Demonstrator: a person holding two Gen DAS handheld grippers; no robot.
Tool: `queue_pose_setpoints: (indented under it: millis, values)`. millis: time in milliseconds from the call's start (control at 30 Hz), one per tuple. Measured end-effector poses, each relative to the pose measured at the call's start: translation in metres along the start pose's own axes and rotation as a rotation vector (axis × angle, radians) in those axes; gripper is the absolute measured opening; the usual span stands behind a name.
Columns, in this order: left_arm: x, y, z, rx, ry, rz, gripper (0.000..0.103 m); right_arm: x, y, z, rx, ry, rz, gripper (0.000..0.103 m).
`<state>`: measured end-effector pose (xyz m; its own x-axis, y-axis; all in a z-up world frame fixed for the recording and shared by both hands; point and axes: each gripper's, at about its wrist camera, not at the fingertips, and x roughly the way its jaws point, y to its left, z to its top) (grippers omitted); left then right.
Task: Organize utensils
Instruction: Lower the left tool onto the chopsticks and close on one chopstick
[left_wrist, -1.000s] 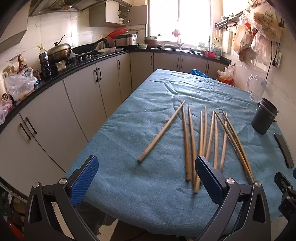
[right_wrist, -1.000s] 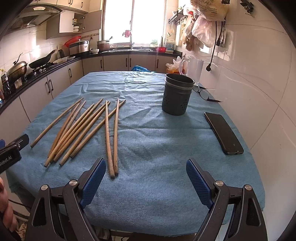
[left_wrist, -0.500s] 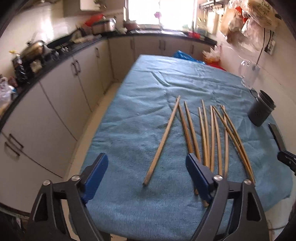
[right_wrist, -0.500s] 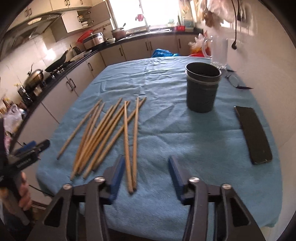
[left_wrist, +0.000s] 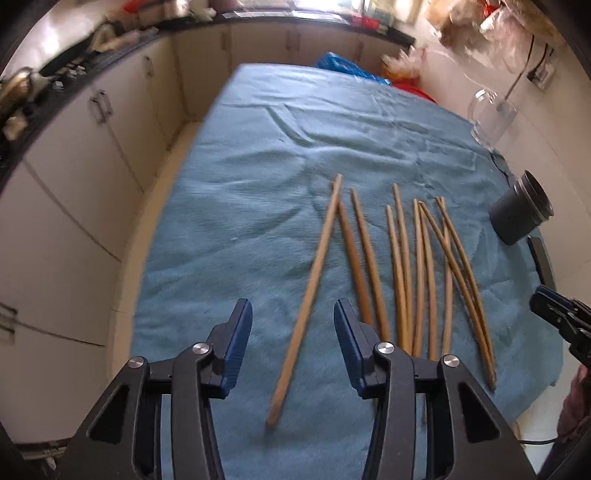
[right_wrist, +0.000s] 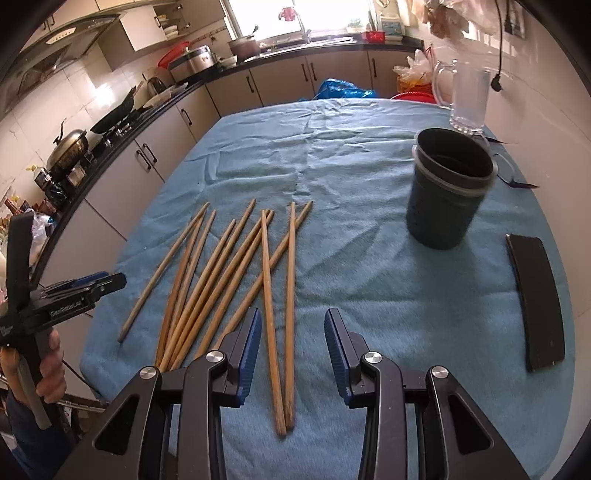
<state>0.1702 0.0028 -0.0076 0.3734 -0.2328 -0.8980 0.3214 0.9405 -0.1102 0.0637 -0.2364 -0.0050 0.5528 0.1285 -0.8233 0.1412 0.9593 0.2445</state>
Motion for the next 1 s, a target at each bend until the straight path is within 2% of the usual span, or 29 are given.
queue_pose_setpoints:
  millis: [167,433,533,567,767,1000]
  values:
    - [0.024,-0.010,0.025,0.040,0.043,0.001,0.042,0.022,-0.003,0.024,0.020,0.048,-0.003,0.030]
    - [0.053,-0.015,0.045,0.065,0.110,0.018,0.042,0.059,0.000,0.047,0.024,0.117,-0.004,0.030]
    - [0.059,-0.016,0.048,0.080,0.121,0.030,0.042,0.073,-0.001,0.054,0.024,0.135,-0.022,0.025]
    - [0.060,-0.017,0.049,0.084,0.123,0.042,0.039,0.078,-0.002,0.056,0.024,0.142,-0.026,0.024]
    - [0.067,-0.015,0.055,0.098,0.148,0.064,0.030,0.098,-0.004,0.061,0.022,0.178,-0.041,0.024]
    - [0.079,-0.022,0.065,0.103,0.160,0.090,0.030,0.112,-0.003,0.063,0.007,0.204,-0.058,0.024]
